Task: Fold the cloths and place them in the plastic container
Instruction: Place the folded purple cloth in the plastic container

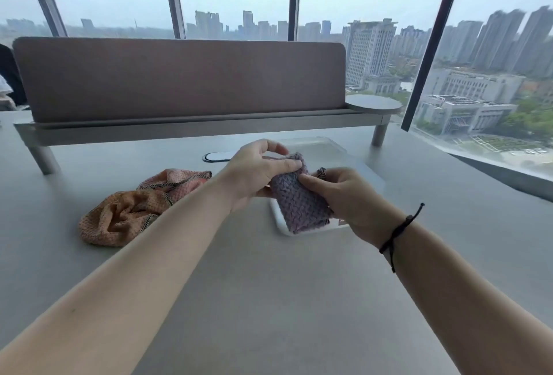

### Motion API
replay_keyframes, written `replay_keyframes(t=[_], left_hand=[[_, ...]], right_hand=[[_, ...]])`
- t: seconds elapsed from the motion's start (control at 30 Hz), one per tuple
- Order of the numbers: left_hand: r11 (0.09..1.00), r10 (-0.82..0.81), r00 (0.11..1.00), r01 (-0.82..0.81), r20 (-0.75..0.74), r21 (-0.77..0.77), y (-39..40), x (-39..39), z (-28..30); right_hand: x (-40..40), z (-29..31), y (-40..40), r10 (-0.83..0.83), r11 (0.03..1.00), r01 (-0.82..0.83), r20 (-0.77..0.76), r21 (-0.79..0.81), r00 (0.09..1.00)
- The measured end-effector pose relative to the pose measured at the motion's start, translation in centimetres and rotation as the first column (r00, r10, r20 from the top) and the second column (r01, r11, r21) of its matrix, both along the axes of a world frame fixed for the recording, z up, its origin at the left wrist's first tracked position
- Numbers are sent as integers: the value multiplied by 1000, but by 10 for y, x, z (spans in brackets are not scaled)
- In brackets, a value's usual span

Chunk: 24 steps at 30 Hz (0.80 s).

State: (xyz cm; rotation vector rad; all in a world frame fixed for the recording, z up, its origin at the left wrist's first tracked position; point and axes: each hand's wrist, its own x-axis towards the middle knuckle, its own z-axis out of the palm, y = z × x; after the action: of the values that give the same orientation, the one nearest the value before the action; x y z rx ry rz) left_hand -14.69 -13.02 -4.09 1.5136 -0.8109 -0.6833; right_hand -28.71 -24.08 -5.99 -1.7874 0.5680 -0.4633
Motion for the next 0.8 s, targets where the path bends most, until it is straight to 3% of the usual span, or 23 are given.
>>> replay_keyframes(t=[0.13,0.27,0.4,0.53,0.6,0.7,0.8], left_hand=[[998,63,998,-63,11,-24,-45,2,6],[985,137,966,-157,218,78,-70,8,-11],[954,-25,860,-132,509,270,-74,9,-34],[943,-93,762,-138,641,302,-72,3,-42],[933,-118,697,-165,707,319,-70,-1,-47],[933,-102,625,-211,774,293,-69,-6,-54],[948,-57,632,-209,773,240,-69,-7,-57]], right_hand=[[7,23,-47,-131,982,119,-69,-148,989],[22,25,-97,-280,908,174,-243,-382,929],[40,13,-121,-292,852,-30,-520,-523,803],[57,2,-125,-325,811,-114,-603,-574,728],[64,-2,-119,-370,740,-219,-657,-636,656],[69,-11,-116,-386,586,-531,-787,-612,481],[71,-14,-118,-374,695,-433,-803,-574,464]])
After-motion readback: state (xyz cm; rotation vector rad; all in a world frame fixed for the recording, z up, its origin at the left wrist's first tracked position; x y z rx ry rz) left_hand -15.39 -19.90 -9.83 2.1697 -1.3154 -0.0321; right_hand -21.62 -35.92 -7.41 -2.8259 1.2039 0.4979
